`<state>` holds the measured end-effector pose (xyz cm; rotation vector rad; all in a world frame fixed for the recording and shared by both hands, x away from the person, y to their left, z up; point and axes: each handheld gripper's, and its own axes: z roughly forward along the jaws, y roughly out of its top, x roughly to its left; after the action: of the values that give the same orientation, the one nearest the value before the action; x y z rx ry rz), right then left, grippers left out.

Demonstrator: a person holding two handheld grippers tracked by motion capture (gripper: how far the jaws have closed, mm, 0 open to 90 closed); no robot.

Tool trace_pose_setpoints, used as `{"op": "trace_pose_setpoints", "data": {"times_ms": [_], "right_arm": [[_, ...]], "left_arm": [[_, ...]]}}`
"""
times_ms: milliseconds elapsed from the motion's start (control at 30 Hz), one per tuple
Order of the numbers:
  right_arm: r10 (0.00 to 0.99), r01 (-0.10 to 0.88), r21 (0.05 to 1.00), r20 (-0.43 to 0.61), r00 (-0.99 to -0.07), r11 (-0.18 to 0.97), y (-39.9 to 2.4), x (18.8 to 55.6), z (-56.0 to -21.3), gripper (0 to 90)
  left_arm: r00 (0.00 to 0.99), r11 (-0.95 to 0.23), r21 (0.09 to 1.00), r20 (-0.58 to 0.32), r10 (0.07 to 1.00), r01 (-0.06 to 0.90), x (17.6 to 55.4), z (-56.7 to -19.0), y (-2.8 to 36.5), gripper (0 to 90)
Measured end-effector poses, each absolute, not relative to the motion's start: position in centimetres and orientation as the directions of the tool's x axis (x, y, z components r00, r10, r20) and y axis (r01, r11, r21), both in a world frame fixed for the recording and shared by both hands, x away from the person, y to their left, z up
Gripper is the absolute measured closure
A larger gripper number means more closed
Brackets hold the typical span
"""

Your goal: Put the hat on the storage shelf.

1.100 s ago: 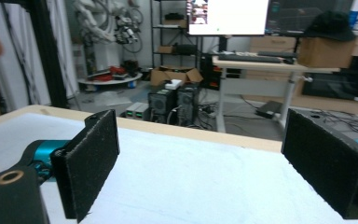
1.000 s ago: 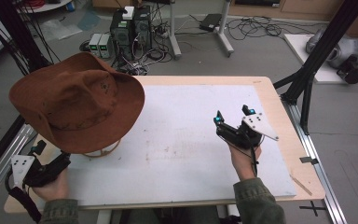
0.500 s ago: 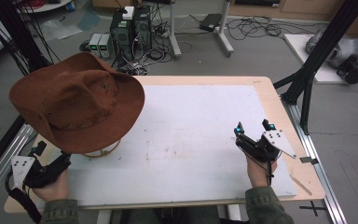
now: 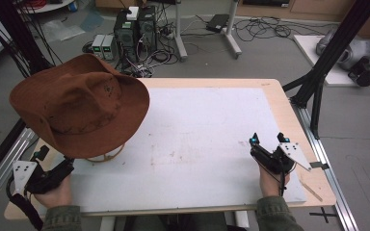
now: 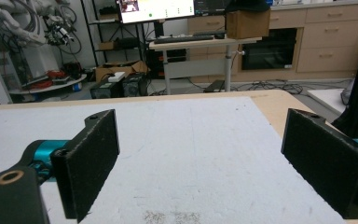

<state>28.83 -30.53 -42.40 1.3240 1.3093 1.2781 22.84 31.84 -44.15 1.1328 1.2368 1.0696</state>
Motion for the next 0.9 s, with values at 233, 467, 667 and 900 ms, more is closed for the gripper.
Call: {"op": "trace_pose_setpoints", "data": {"times_ms": [233,467,667,900], "right_arm": [[0.994,0.129,0.989,0.083,-0.074,-0.073,-30.57,29.06,-42.71,10.5],[0.994,0.136,0.988,0.077,-0.074,-0.067,-30.58,29.21,-42.96,10.5],[0.994,0.144,0.988,0.073,-0.081,-0.061,-30.49,29.2,-43.11,10.5],[0.994,0.15,0.987,0.07,-0.089,-0.056,-30.47,29.06,-43.17,10.5]], "left_arm": [[0.045,0.143,0.99,-0.143,0.989,0.01,22.83,-44.17,31.87,15.7],[0.05,0.145,0.989,-0.145,0.988,0.012,22.92,-44.22,31.82,15.7],[0.053,0.156,0.988,-0.156,0.986,0.012,22.85,-44.2,31.81,15.7],[0.05,0.172,0.985,-0.172,0.984,0.015,22.84,-44.24,31.9,15.7]]}}
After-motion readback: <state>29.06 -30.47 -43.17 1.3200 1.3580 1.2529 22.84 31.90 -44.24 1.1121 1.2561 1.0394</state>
